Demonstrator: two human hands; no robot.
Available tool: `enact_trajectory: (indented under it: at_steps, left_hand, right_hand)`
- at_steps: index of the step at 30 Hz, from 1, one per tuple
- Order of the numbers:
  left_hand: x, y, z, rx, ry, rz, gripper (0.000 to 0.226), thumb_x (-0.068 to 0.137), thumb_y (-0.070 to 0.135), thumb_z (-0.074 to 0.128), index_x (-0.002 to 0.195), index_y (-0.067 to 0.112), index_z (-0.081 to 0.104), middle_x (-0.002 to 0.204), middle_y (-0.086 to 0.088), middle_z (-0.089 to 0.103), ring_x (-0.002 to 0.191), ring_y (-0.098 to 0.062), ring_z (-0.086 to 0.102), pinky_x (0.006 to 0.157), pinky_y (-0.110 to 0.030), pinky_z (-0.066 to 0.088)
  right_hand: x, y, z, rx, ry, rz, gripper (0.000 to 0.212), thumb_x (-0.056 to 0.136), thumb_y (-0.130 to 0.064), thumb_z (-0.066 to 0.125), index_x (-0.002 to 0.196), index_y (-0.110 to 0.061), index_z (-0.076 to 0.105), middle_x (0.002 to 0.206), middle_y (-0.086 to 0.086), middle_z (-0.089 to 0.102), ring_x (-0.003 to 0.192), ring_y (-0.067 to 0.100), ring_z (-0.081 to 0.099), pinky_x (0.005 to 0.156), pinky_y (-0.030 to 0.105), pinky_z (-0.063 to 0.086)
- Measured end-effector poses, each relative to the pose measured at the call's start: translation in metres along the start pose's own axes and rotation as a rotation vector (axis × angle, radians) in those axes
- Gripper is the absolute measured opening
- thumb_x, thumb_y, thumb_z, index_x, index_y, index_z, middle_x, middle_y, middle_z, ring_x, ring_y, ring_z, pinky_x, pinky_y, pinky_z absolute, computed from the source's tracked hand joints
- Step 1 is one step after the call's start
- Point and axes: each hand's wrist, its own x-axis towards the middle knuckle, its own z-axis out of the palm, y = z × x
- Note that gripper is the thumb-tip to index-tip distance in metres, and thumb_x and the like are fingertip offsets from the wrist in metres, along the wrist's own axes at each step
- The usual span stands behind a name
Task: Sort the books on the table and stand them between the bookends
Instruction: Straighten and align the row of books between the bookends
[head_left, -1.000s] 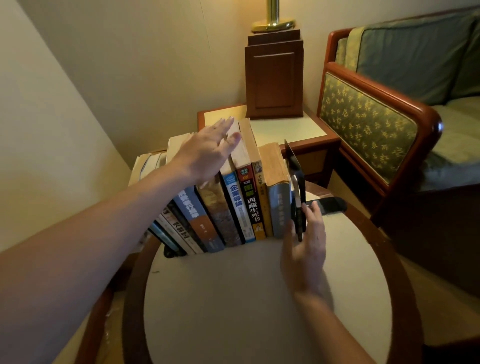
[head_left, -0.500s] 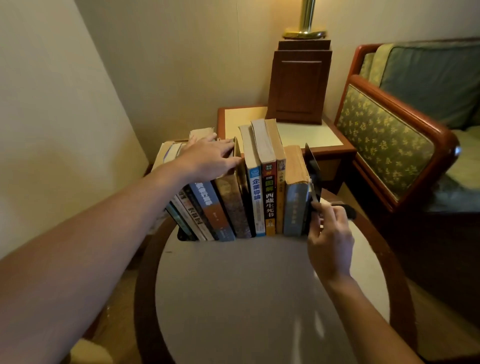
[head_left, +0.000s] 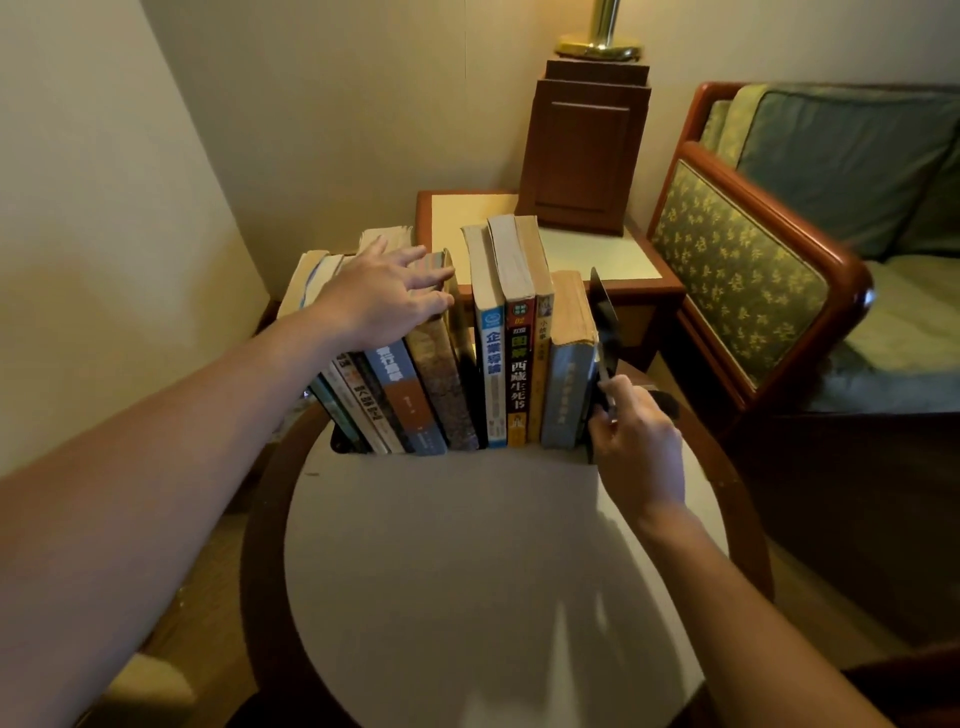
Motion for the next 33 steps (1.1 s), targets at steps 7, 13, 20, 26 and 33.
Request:
enact_trajectory:
  at_steps: [7, 13, 20, 26, 33]
  left_hand:
    - [-0.001, 0.002, 0.001, -0.007, 0.017, -0.01, 0.049, 0.102, 0.057, 0.036, 0.15, 0.044, 0.038, 0.163, 0.011, 0.025, 0.154, -0.028, 0.001, 0.122, -0.051, 0.005]
    - [-0.002, 0.003, 0.001, -0.006, 0.021, -0.017, 0.049, 0.102, 0.057, 0.036, 0.149, 0.043, 0.039, 0.163, 0.012, 0.026, 0.154, -0.028, 0.001, 0.122, -0.054, 0.008]
    - [0.0, 0.0, 0.004, -0.006, 0.038, -0.019, 0.049, 0.101, 0.058, 0.036, 0.148, 0.044, 0.04, 0.162, 0.012, 0.029, 0.154, -0.027, 0.004, 0.121, -0.055, 0.01]
    - [0.002, -0.002, 0.006, -0.002, 0.054, -0.013, 0.051, 0.098, 0.06, 0.035, 0.146, 0.044, 0.042, 0.161, 0.012, 0.031, 0.153, -0.028, 0.008, 0.121, -0.057, 0.015]
    - [0.002, -0.002, 0.005, -0.013, 0.052, -0.019, 0.051, 0.098, 0.06, 0.036, 0.145, 0.043, 0.045, 0.16, 0.012, 0.033, 0.153, -0.027, 0.01, 0.12, -0.058, 0.017]
  right_hand:
    - [0.005, 0.0, -0.005, -0.211, 0.005, 0.007, 0.046, 0.099, -0.023, 0.057, 0.144, -0.016, 0.05, 0.108, 0.009, 0.057, 0.088, 0.021, 0.058, 0.057, 0.03, 0.051]
    - [0.015, -0.001, -0.011, -0.262, -0.02, -0.058, 0.048, 0.095, -0.025, 0.061, 0.142, -0.013, 0.055, 0.104, 0.012, 0.055, 0.089, 0.025, 0.054, 0.057, 0.034, 0.053]
    - [0.018, -0.003, -0.021, -0.36, 0.046, -0.215, 0.03, 0.093, -0.031, 0.067, 0.116, -0.012, 0.074, 0.11, 0.008, 0.072, 0.091, 0.026, 0.06, 0.069, 0.04, 0.052]
    - [0.023, -0.011, -0.016, -0.236, 0.101, -0.19, 0.012, 0.093, -0.019, 0.069, 0.088, -0.008, 0.069, 0.079, 0.008, 0.07, 0.071, 0.023, 0.062, 0.057, 0.036, 0.054]
    - [0.014, -0.014, -0.021, -0.111, 0.106, -0.168, 0.029, 0.097, -0.014, 0.062, 0.125, -0.004, 0.065, 0.105, 0.014, 0.073, 0.091, 0.026, 0.071, 0.072, 0.041, 0.061]
